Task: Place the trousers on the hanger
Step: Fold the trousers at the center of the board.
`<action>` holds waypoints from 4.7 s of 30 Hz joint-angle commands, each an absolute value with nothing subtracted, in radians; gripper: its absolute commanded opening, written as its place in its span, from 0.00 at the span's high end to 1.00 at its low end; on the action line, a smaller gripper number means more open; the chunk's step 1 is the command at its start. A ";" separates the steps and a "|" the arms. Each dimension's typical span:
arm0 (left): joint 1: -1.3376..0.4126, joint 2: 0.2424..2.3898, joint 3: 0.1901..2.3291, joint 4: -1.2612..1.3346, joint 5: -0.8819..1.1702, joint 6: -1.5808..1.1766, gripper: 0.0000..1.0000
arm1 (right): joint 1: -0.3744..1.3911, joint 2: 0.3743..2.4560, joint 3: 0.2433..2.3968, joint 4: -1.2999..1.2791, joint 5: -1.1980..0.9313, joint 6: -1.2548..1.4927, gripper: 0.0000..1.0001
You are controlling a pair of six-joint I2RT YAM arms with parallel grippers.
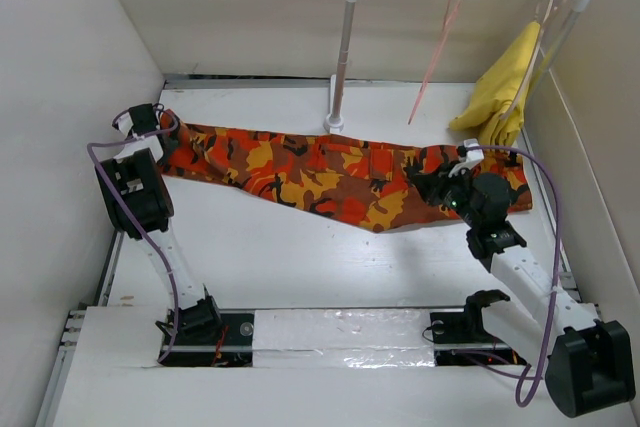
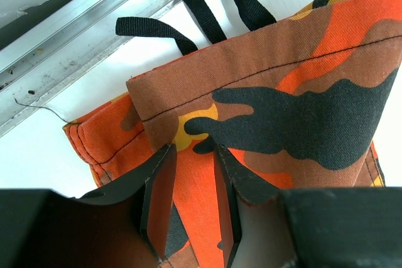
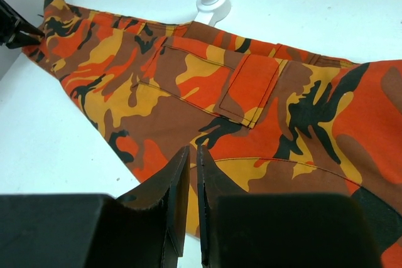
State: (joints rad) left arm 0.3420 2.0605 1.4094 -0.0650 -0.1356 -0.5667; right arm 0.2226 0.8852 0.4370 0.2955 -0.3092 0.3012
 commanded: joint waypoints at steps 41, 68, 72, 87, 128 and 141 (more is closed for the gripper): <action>0.341 2.014 1.405 -0.120 -0.198 -0.519 0.77 | 0.244 0.868 0.488 0.321 -0.301 0.281 0.84; 0.341 1.945 1.384 -0.080 -0.193 -0.515 1.00 | 0.244 0.881 0.489 0.328 -0.310 0.282 0.84; 0.341 1.905 1.362 -0.081 -0.213 -0.508 1.00 | 0.244 0.871 0.486 0.328 -0.314 0.285 0.84; 0.341 2.020 1.442 -0.176 -0.150 -0.514 0.79 | 0.244 0.859 0.485 0.327 -0.314 0.288 0.84; 0.341 1.842 1.302 -0.127 -0.334 -0.469 1.00 | 0.262 0.868 0.485 0.339 -0.333 0.293 0.84; 0.341 1.911 1.310 -0.193 -0.370 -0.477 0.85 | 0.262 0.865 0.486 0.339 -0.341 0.295 0.84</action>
State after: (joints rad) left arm 0.3355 1.8977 1.2961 -0.1722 -0.3374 -0.4839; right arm 0.2562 0.8780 0.4427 0.2981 -0.3298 0.3023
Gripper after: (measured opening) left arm 0.112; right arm 0.165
